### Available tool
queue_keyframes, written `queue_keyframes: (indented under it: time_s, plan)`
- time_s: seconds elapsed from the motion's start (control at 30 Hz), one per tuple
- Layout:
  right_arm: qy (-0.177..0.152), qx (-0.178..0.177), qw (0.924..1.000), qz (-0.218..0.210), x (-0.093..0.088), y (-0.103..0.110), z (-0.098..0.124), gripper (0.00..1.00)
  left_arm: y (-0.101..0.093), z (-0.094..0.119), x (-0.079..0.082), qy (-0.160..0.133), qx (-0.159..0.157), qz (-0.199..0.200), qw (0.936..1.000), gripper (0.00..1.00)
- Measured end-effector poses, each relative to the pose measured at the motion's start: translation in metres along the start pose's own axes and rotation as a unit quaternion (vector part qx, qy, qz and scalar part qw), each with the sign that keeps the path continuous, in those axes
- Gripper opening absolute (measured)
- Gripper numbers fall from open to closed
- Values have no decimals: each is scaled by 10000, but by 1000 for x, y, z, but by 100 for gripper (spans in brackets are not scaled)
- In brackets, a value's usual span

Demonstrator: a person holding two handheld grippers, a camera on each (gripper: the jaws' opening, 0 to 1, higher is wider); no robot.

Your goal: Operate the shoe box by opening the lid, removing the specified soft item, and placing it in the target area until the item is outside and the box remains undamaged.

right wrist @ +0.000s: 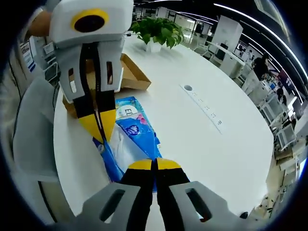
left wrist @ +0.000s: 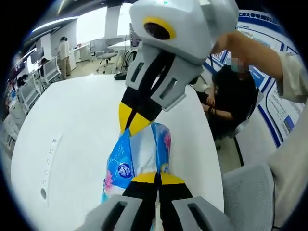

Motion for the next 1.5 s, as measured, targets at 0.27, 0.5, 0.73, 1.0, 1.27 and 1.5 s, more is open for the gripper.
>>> queue_keyframes:
  time_s: [0.27,0.5,0.73,1.0,1.27,1.5]
  plan:
    - [92,-59,9999,-9,-20,-19,6,0,3,-24,17,-56,-188,-50,9998,0]
    - [182,-143,9997,-62,-39,-35,5,0,6,-48,28,-71,-310,-63,9995,0]
    - [275,-182,9993,-148,-54,-49,-4,0,10,-71,28,-32,-374,-32,9993,0]
    - [365,-261,9985,-305,-71,-57,-25,0,12,-91,21,41,-343,8,9994,0]
    - [455,-212,9983,-301,-75,-52,-36,0,13,-101,9,131,-351,119,9992,0]
    - [472,-191,9984,-235,-72,-49,-37,0,7,-99,5,133,-352,94,9992,0]
Point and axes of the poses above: the point that each gripper's makers call its tool centre point, and the gripper's own axes: z roughly backward along the fingers, y roughly to its left, x roughly out of its top, the point moved 3 cm from there along z, roughly backward along the fingers, and after that the axes turned 13 degrees about x, right-handed, at the moved point
